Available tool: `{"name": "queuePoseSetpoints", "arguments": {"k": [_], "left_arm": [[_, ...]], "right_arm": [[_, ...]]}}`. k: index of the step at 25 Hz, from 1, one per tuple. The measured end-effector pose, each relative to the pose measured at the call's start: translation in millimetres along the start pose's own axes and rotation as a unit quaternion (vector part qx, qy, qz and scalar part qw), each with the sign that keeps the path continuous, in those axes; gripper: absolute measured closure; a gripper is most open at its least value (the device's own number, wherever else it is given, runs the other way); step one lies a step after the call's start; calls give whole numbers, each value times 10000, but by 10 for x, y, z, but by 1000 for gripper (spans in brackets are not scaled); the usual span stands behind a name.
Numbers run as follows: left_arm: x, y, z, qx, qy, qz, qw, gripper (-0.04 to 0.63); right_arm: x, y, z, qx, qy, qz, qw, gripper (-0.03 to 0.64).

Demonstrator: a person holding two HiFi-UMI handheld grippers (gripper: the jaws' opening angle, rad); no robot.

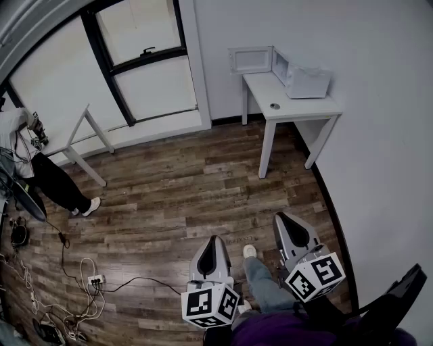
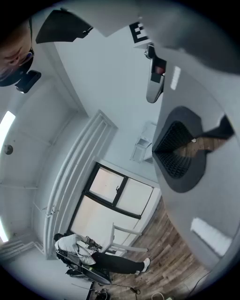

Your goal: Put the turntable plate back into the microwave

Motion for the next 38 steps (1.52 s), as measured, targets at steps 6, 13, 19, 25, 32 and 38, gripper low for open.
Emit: {"name": "queuePoseSetpoints", "arguments": {"k": [6,13,19,25,32,38], "left_arm": [[942,219,213,172,-26,-12,9998,591],[2174,309,696,414,-206,-90,9989,591],[2890,371,925,312,-522,-56,9981,591],[3345,558,912,211,-373,88,9990,591],[4032,964,992,64,-371,75,9993,591],[4918,1476,1347,192,-492,-228,9983,591]], "right_arm": [[835,-455,108,-177,22,63,9998,604],[1954,-1006,544,-248,-9,271,9993,604],[2596,-1410,830,-361,-59,406,9985,604],[3107,-1660,779,-337,262,435,9981,604],[3878,-1766,792,-346,270,536,9976,604],[4877,-1904,874,-340,195,382,9985,604]]}}
Point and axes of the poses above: the fingertips, and each gripper's own axes: x forward along the fingers, y to its left, z out of its top, the point moved 6 cm from there along -x, backward along the fingers, and after that the axes turned 8 degrees about x, right-handed, at the moved point
